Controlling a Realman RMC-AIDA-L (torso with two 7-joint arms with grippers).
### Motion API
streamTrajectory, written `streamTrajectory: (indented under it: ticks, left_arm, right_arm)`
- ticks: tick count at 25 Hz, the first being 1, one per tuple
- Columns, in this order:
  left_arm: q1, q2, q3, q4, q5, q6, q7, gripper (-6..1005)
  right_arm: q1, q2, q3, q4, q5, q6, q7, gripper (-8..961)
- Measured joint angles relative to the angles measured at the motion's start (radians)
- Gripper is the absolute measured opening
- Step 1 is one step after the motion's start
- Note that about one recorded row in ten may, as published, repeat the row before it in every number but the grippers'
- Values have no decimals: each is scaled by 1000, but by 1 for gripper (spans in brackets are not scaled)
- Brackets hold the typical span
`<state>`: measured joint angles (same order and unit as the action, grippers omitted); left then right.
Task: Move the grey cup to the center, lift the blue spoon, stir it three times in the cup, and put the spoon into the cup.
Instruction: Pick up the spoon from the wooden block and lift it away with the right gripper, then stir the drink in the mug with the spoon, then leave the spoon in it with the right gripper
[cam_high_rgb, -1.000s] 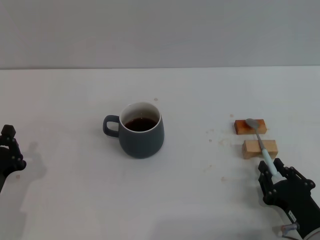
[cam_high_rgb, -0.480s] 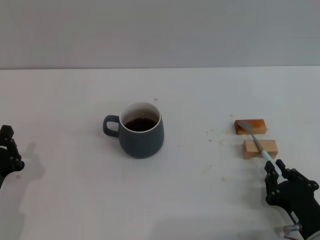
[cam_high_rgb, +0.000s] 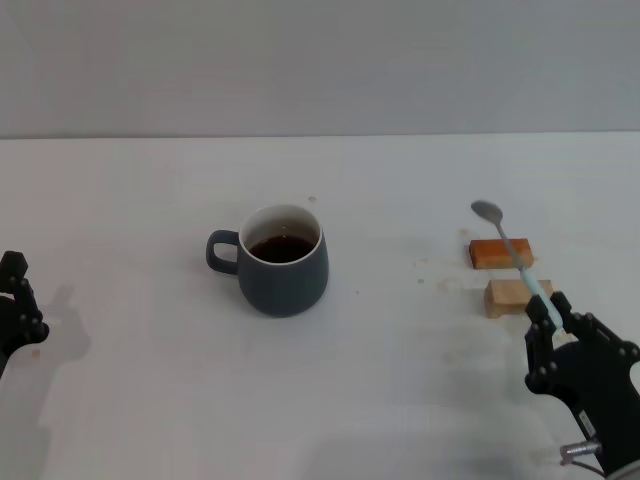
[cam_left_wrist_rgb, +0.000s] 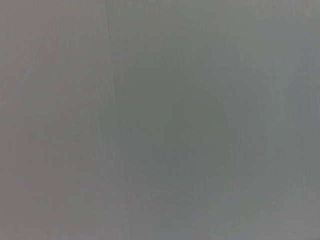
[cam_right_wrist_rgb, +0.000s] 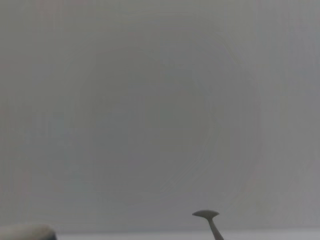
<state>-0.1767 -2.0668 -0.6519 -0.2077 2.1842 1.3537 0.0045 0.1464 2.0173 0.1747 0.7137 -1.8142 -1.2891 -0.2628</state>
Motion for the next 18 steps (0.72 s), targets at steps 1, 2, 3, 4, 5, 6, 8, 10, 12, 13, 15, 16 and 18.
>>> streamTrajectory:
  ticks: [1,2,3,4,5,6,8,10,12,13,15,16,18]
  left_arm:
    - [0,0,0,0,0,0,0,-2]
    - [0,-1,3,0,0,1,0,-2]
    - [0,-1,6,0,0,1,0,-2]
    - [0,-1,8,0,0,1,0,-2]
    - [1,-1,10,1,0,1,0,-2]
    - [1,-1,10,1,0,1,0,-2]
    - [3,-1,10,1,0,1,0,-2]
    - [5,-1,10,1,0,1,0,-2]
    - [6,-1,10,1,0,1,0,-2]
    - [7,-1,10,1,0,1,0,-2]
    - [11,0,9,1,0,2,0,-2]
    - [11,0,9,1,0,2,0,-2]
    - [11,0,8,2,0,2,0,-2]
  right_arm:
    - [0,0,0,0,0,0,0,160]
    - [3,-22,3,54,0,4,-31,160]
    - [10,-45,6,106,1,11,-51,160]
    - [20,-73,11,162,4,22,-68,160]
    - [44,-122,34,258,11,58,-101,160]
    - [44,-122,34,258,11,58,-101,160]
    - [61,-160,72,339,14,114,-146,160]
    - [71,-186,130,424,14,198,-223,160]
    - [67,-197,198,493,14,300,-305,160]
    - [62,-199,233,526,14,348,-341,161]
    - [38,-188,337,602,7,507,-459,161]
    - [38,-188,337,602,7,507,-459,161]
    - [18,-168,397,637,2,592,-529,161]
